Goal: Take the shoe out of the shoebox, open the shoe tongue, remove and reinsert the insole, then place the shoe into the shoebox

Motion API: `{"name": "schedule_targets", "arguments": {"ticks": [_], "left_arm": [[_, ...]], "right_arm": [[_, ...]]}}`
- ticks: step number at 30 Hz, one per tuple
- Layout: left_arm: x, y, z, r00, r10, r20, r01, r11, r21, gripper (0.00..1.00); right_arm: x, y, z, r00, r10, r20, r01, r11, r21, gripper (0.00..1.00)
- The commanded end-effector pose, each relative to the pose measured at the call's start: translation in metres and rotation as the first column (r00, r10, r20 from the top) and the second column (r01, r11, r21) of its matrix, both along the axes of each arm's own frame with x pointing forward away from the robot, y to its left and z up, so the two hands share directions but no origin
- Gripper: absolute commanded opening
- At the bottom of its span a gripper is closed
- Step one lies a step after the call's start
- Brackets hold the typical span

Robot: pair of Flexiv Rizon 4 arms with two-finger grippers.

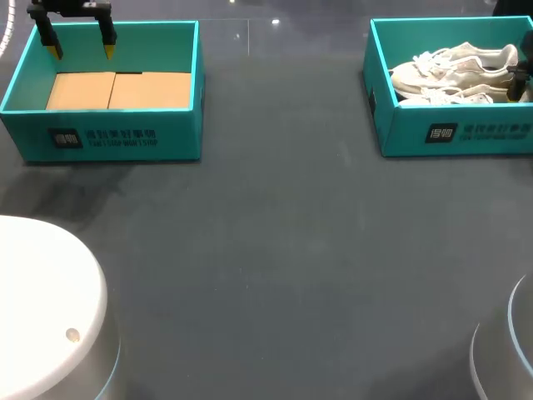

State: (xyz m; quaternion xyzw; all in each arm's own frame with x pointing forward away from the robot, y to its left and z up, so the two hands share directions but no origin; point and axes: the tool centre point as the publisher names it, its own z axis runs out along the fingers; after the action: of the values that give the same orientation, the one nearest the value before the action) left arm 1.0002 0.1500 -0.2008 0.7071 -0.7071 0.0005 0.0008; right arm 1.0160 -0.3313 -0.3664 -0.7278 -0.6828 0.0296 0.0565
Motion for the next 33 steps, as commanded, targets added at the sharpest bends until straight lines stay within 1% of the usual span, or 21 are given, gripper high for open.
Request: {"name": "schedule_targets", "arguments": {"ticks": [1,3,5,10,13,15,19,27,33], "left_arm": [[0.000,0.000,0.000,1.000,0.000,0.000,0.000,1.000,0.001,1.00],[0.000,0.000,0.000,1.000,0.000,0.000,0.000,1.000,0.001,1.00],[0.000,0.000,0.000,1.000,0.000,0.000,0.000,1.000,0.001,1.00],[0.000,0.000,0.000,1.000,0.000,0.000,0.000,1.000,0.001,1.00],[0.000,0.000,0.000,1.000,0.000,0.000,0.000,1.000,0.001,1.00],[0.000,0.000,0.000,1.000,0.000,0.000,0.000,1.000,0.001,1.00],[0.000,0.000,0.000,1.000,0.000,0.000,0.000,1.000,0.001,1.00],[0.000,0.000,0.000,1.000,0.000,0.000,0.000,1.000,0.001,1.00],[0.000,0.000,0.000,1.000,0.000,0.000,0.000,1.000,0.001,1.00]], "right_arm": [[-0.004,0.005,-0.003,1.000,0.000,0.009,0.000,1.000,-0.012,0.58],[-0.003,0.006,-0.004,1.000,0.001,0.007,-0.001,1.000,-0.015,0.59],[-0.003,0.006,-0.005,1.000,0.003,0.005,-0.002,1.000,-0.023,0.56],[-0.002,0.007,-0.006,1.000,0.003,0.002,-0.003,0.999,-0.034,0.45],[-0.001,0.007,-0.006,1.000,0.001,-0.002,-0.002,0.999,-0.041,0.33],[-0.001,0.007,-0.007,1.000,0.000,-0.004,0.000,0.999,-0.045,0.17],[-0.001,0.006,-0.005,1.000,-0.008,-0.001,0.008,0.999,-0.054,0.00],[-0.002,0.004,0.002,1.000,-0.022,0.012,0.023,0.997,-0.068,0.00],[-0.002,0.004,0.012,0.999,-0.031,0.030,0.033,0.996,-0.078,0.00]]}}
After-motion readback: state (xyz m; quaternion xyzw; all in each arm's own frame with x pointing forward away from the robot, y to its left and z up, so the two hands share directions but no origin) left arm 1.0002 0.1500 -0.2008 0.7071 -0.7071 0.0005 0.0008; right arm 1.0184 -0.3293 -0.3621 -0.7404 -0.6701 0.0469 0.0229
